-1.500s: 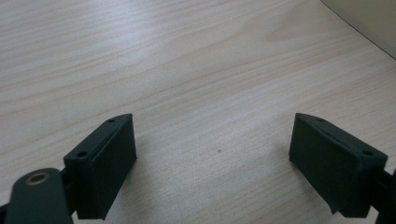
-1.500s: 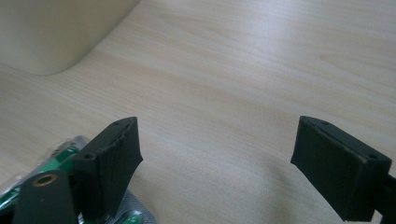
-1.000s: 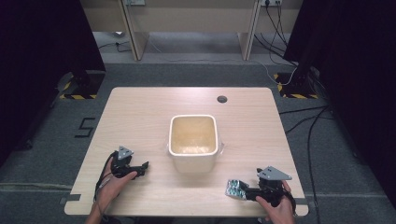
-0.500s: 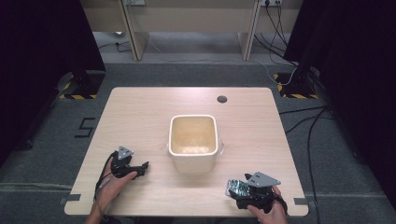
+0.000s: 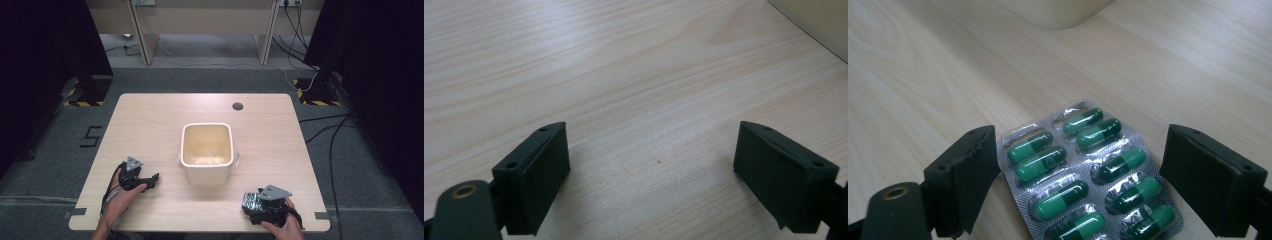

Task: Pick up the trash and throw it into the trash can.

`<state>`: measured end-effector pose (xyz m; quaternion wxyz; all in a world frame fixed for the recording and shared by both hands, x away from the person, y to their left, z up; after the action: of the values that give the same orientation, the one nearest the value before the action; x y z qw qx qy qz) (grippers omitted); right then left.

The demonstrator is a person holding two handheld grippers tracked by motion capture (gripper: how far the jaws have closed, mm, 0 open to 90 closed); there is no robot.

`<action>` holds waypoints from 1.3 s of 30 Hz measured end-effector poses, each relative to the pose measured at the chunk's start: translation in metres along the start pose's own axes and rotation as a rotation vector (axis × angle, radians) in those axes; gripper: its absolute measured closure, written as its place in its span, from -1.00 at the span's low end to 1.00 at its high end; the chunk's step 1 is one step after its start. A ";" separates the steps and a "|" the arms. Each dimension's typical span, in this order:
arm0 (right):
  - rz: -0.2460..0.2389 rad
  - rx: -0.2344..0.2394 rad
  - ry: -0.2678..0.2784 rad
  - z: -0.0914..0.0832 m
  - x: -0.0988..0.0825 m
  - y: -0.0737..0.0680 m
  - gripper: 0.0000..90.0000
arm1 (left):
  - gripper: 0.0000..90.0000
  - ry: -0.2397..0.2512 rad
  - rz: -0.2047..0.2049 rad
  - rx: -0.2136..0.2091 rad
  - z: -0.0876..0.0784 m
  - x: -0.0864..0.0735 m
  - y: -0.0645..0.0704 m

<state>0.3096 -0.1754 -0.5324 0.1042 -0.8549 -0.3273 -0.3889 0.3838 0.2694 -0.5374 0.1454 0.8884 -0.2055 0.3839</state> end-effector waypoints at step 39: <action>0.126 -0.145 0.062 -0.030 0.034 0.016 -0.23 | -0.69 0.000 0.000 0.000 0.000 0.000 0.000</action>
<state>0.3184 -0.1844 -0.4862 0.0763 -0.8666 -0.2403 -0.4306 0.3838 0.2694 -0.5374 0.1454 0.8884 -0.2055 0.3839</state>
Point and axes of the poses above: each handheld gripper's, and its own axes: z roughly forward along the jaws, x roughly out of its top, y roughly to its right, the point moved 2 cm from there along z, roughly forward along the jaws, and after that the axes turned 7 degrees about -x, right-handed, at the moved point
